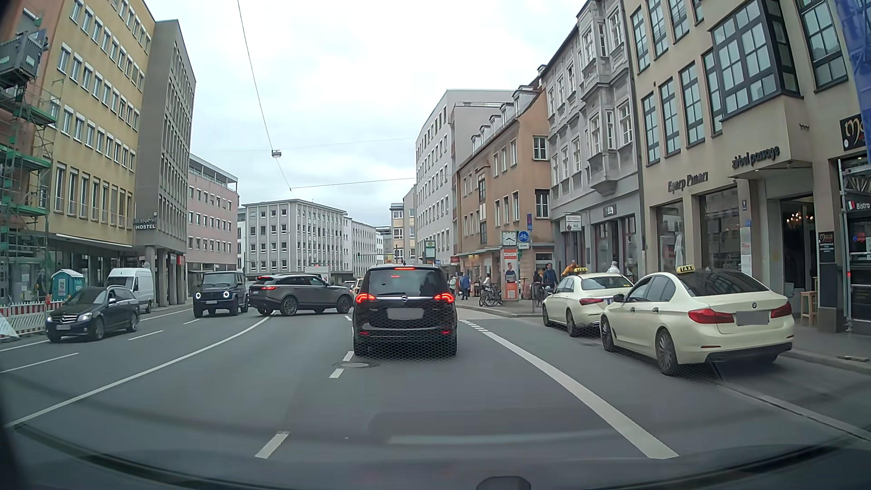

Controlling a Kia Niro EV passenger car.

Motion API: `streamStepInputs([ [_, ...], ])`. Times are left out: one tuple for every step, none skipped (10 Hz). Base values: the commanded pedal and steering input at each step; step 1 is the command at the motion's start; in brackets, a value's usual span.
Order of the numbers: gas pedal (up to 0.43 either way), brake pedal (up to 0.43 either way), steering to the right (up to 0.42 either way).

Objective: Follow the waypoints while adhering to traffic rules and regulations

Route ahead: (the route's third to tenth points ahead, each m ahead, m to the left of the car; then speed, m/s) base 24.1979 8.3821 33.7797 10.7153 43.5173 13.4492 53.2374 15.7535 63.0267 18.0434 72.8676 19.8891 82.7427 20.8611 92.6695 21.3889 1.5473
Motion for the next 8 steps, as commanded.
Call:
streamStepInputs([
  [0.0, 0.189, -0.022],
  [0.0, 0.189, -0.022],
  [0.0, 0.189, -0.022],
  [0.0, 0.189, -0.022],
  [0.0, 0.189, -0.022],
  [0.0, 0.189, -0.022],
  [0.0, 0.189, -0.022],
  [0.0, 0.177, -0.022],
])
